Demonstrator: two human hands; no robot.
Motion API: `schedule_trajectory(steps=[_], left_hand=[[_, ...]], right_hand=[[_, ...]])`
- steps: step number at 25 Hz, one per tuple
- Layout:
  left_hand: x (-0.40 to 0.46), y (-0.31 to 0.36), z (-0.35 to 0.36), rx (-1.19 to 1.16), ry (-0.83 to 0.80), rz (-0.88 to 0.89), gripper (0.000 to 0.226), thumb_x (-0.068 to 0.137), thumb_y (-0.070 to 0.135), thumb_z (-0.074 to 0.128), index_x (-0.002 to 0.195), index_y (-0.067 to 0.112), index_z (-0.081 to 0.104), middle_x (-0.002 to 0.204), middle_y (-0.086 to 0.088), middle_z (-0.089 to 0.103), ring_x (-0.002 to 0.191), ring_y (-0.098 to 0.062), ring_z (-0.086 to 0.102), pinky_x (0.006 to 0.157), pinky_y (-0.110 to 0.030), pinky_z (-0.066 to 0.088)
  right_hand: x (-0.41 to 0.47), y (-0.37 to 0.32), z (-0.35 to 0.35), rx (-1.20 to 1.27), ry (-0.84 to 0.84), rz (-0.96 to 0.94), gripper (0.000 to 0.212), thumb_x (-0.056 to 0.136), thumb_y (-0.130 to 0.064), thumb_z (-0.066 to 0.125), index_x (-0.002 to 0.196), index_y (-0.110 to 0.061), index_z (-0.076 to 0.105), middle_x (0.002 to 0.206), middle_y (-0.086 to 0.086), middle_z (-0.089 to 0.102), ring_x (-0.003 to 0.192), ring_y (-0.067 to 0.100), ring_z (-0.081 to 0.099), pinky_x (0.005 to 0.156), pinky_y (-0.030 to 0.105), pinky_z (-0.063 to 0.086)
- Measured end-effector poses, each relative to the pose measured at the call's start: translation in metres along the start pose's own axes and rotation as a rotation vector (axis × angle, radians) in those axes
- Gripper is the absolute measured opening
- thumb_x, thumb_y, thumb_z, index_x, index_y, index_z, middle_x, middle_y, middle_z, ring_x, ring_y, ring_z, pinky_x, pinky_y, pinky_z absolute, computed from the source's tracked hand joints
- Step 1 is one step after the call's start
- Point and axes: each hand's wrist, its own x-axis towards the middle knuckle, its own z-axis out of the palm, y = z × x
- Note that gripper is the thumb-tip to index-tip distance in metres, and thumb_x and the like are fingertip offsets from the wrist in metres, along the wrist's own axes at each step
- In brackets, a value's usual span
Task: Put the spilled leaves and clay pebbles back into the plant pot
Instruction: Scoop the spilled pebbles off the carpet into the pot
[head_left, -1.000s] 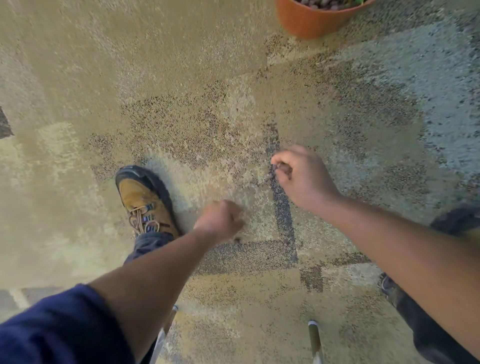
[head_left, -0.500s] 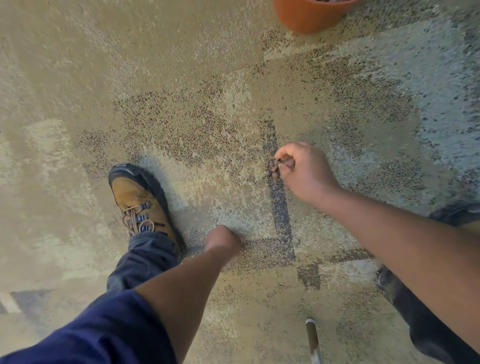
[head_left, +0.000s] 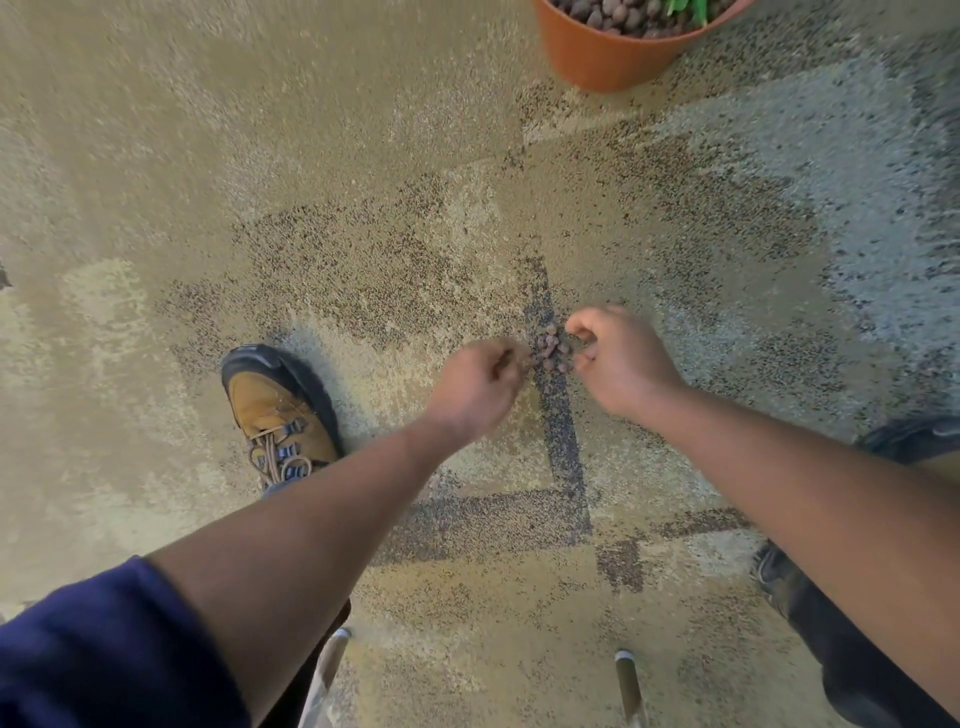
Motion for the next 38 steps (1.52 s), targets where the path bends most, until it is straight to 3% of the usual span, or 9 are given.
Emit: schedule_trajectory(steps=[4,9,14,18,21,26,29,32,38], left_hand=[[0.012,0.047,-0.022,-0.009,0.206,0.247,0.027,0.101,0.011,0.061,0.126,0.006,0.066,0.107,0.007,0.054,0.098,-0.008,0.057,0.099,-0.026,0.055],[0.026,0.120,-0.056,-0.038,0.546,0.679,0.035,0.095,0.003,0.063,0.130,0.002,0.065,0.099,0.001,0.050,0.095,-0.015,0.054,0.085,-0.031,0.058],[0.071,0.180,-0.097,0.033,0.714,0.667,0.031,0.092,0.015,0.063,0.121,0.009,0.070,0.106,-0.004,0.061,0.097,-0.015,0.057,0.078,-0.018,0.049],[0.085,0.185,-0.105,0.104,0.719,0.545,0.042,0.089,0.009,0.065,0.130,0.014,0.063,0.116,-0.001,0.059,0.100,-0.013,0.058,0.083,-0.015,0.047],[0.071,0.154,-0.095,0.043,0.716,0.598,0.032,0.088,0.001,0.065,0.118,0.011,0.060,0.102,0.005,0.053,0.083,-0.007,0.051,0.068,-0.015,0.047],[0.051,0.071,-0.045,0.349,0.137,0.280,0.042,0.093,0.005,0.067,0.131,0.022,0.059,0.121,0.004,0.055,0.100,-0.011,0.062,0.090,-0.015,0.052],[0.044,0.039,-0.023,0.455,-0.063,0.252,0.056,0.088,0.007,0.073,0.136,0.024,0.053,0.128,0.002,0.052,0.110,-0.021,0.064,0.094,-0.026,0.058],[0.042,0.026,-0.011,0.483,-0.056,0.278,0.040,0.090,0.013,0.072,0.126,0.022,0.057,0.121,0.001,0.052,0.102,-0.021,0.064,0.088,-0.030,0.062],[0.046,0.015,0.009,0.525,0.021,0.324,0.014,0.095,0.020,0.070,0.108,0.023,0.066,0.103,0.007,0.057,0.081,-0.013,0.063,0.071,-0.022,0.059]], right_hand=[[0.000,-0.006,0.000,0.043,0.050,-0.045,0.022,0.093,-0.009,0.069,0.112,-0.018,0.065,0.108,-0.005,0.063,0.094,0.017,0.064,0.089,0.037,0.060],[0.004,-0.056,-0.063,0.570,0.607,-0.312,0.009,0.096,-0.015,0.067,0.104,-0.011,0.070,0.096,0.007,0.071,0.078,0.017,0.068,0.066,0.026,0.055],[0.038,-0.088,-0.134,0.643,0.818,-0.390,0.016,0.090,-0.005,0.062,0.105,-0.005,0.068,0.087,-0.006,0.066,0.075,-0.003,0.062,0.069,0.017,0.053],[0.052,-0.082,-0.139,0.568,0.782,-0.353,0.016,0.088,-0.004,0.061,0.102,-0.009,0.069,0.085,-0.008,0.065,0.073,-0.003,0.060,0.068,0.018,0.055],[0.038,-0.061,-0.115,0.475,0.661,-0.304,0.016,0.091,-0.003,0.066,0.097,-0.018,0.068,0.085,-0.006,0.067,0.069,0.001,0.060,0.063,0.016,0.053],[0.020,-0.012,-0.053,0.144,0.055,-0.019,0.024,0.093,-0.004,0.067,0.114,-0.017,0.066,0.110,0.000,0.069,0.078,0.007,0.064,0.062,0.014,0.052],[0.010,-0.001,-0.019,-0.010,-0.179,0.002,0.043,0.089,-0.010,0.074,0.129,-0.015,0.058,0.126,0.006,0.061,0.109,0.023,0.064,0.096,0.035,0.058],[0.006,0.000,0.005,-0.129,-0.179,-0.033,0.046,0.088,-0.021,0.077,0.127,-0.019,0.054,0.130,0.004,0.054,0.120,0.025,0.058,0.108,0.044,0.051],[0.005,0.002,0.022,-0.185,-0.029,-0.081,0.025,0.098,-0.016,0.064,0.121,-0.015,0.054,0.121,0.006,0.057,0.106,0.027,0.063,0.095,0.045,0.058]])
